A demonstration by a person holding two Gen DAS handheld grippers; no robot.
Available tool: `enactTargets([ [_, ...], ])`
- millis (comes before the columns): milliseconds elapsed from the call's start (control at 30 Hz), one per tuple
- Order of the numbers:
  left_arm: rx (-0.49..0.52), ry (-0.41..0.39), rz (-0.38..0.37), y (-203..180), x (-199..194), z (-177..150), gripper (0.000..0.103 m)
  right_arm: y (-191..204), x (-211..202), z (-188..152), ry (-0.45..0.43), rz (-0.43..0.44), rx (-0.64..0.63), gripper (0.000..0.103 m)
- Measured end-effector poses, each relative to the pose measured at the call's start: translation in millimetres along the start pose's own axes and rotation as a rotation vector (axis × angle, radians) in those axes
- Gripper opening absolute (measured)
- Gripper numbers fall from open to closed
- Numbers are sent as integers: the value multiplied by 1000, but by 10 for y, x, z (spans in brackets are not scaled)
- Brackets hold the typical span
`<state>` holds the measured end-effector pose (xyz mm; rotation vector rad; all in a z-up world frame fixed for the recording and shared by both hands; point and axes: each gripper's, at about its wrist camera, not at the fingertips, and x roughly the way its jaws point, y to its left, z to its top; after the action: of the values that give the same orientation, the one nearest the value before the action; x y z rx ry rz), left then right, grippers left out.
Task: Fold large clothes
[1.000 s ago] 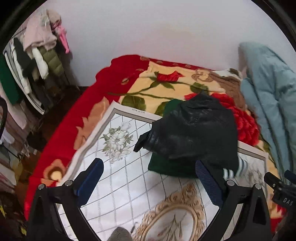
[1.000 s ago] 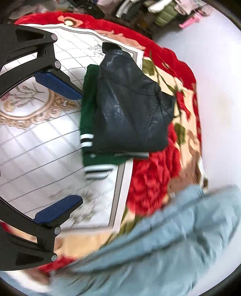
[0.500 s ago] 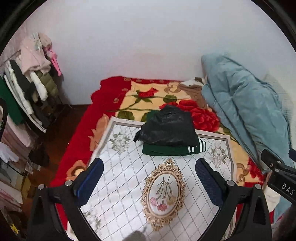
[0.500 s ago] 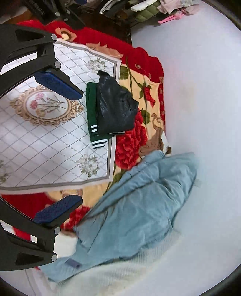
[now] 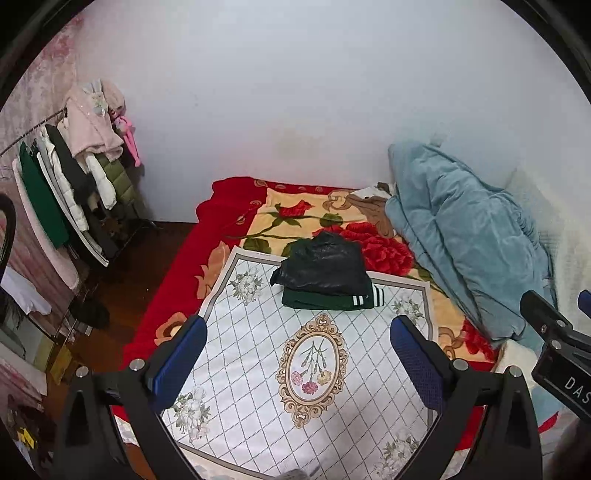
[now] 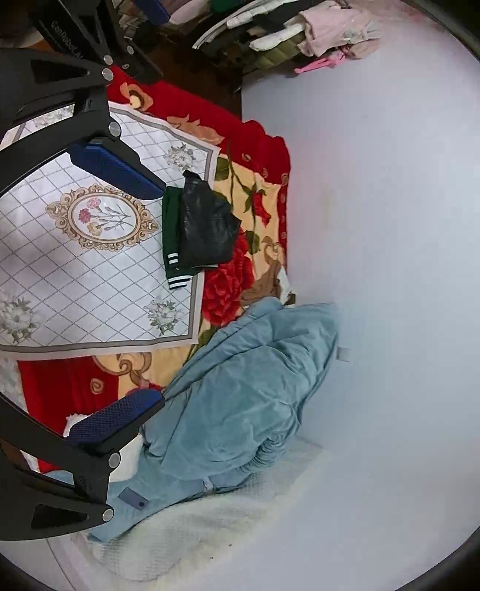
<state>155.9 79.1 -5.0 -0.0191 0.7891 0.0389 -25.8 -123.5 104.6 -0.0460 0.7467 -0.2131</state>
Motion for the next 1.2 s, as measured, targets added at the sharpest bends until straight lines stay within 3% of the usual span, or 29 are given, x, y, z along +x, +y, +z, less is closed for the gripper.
enactTargets([
  [167,2,-27,8,-40,-263,-45,101,-91,-302,-22,-13,13,9,103],
  [367,-18,27,2,-69,-397,-38,101,-163,-497,6,4,35,1,103],
  [467,-12,12,17,-91,-479,-8,101,-180,-570,53,6,56,-5,103],
  [767,-10,-35,38,-86,-659,44,101,-216,-710,169,-18,53,-17,103],
  [1200,-8,-33,29,-100,-672,71,101,-218,-739,179,-5,78,-21,103],
])
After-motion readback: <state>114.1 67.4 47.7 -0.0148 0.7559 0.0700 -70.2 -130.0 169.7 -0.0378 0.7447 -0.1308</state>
